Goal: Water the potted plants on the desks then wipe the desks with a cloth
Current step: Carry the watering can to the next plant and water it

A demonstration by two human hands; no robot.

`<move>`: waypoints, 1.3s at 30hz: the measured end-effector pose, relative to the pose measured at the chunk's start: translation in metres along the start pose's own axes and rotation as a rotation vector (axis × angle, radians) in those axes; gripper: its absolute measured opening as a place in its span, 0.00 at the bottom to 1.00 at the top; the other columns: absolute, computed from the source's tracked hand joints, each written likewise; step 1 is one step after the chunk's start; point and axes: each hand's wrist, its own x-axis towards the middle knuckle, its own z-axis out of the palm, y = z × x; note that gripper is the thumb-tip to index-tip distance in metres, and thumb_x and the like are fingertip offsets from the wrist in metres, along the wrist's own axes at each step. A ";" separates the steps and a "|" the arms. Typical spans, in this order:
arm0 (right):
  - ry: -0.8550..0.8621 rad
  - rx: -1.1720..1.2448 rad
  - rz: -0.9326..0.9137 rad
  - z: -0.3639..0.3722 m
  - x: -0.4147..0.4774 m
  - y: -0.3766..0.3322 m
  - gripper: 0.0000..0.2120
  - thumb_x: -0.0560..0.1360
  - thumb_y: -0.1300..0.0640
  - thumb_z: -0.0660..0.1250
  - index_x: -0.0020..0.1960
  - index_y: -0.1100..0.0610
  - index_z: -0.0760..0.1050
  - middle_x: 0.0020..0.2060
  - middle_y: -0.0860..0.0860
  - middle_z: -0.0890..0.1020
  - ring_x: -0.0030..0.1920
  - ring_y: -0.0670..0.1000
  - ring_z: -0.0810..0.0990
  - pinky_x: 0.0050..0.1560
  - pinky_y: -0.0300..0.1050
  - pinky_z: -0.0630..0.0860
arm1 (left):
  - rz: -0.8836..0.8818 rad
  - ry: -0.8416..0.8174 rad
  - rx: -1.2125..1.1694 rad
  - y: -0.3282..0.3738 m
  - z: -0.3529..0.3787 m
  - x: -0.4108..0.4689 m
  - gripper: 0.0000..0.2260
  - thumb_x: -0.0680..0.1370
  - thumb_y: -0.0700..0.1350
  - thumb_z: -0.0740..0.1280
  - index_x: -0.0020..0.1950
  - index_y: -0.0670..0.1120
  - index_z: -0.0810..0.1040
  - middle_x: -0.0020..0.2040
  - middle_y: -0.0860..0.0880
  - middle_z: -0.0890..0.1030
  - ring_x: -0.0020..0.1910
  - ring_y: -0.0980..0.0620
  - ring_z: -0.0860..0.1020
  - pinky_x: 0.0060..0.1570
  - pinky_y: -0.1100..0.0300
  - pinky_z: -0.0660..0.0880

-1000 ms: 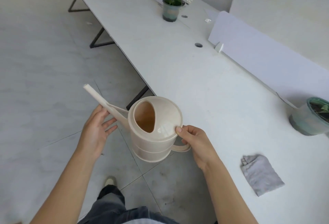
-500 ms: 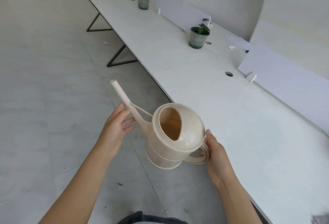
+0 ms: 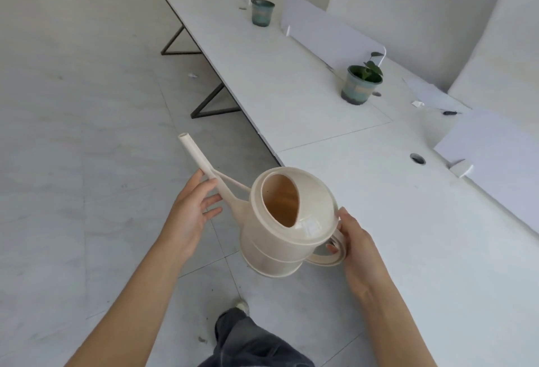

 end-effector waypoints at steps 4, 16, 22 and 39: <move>-0.051 -0.007 0.034 0.021 0.062 -0.021 0.24 0.79 0.48 0.54 0.29 0.57 0.72 0.24 0.48 0.76 0.33 0.49 0.70 0.43 0.44 0.64 | 0.017 0.049 0.001 0.018 0.004 0.053 0.15 0.80 0.44 0.58 0.66 0.55 0.65 0.55 0.55 0.77 0.56 0.52 0.76 0.58 0.52 0.69; -0.110 -0.053 0.112 0.095 0.195 -0.063 0.18 0.78 0.45 0.54 0.40 0.58 0.69 0.36 0.57 0.69 0.40 0.54 0.67 0.48 0.47 0.64 | -0.004 0.161 -0.022 0.046 -0.016 0.200 0.14 0.80 0.46 0.58 0.64 0.57 0.66 0.53 0.57 0.77 0.56 0.51 0.76 0.57 0.52 0.69; 0.027 -0.049 0.144 0.139 0.252 -0.075 0.15 0.78 0.45 0.54 0.42 0.56 0.69 0.38 0.55 0.68 0.41 0.54 0.65 0.48 0.47 0.63 | -0.049 0.013 -0.010 0.061 -0.032 0.296 0.18 0.80 0.45 0.57 0.70 0.56 0.63 0.57 0.56 0.76 0.61 0.49 0.74 0.58 0.52 0.69; 0.597 0.319 0.230 0.193 0.347 -0.125 0.16 0.78 0.49 0.56 0.38 0.54 0.75 0.34 0.49 0.76 0.41 0.47 0.74 0.47 0.42 0.69 | -0.190 -0.537 0.108 0.094 0.045 0.502 0.20 0.69 0.48 0.62 0.58 0.67 0.68 0.54 0.53 0.72 0.58 0.51 0.71 0.52 0.55 0.70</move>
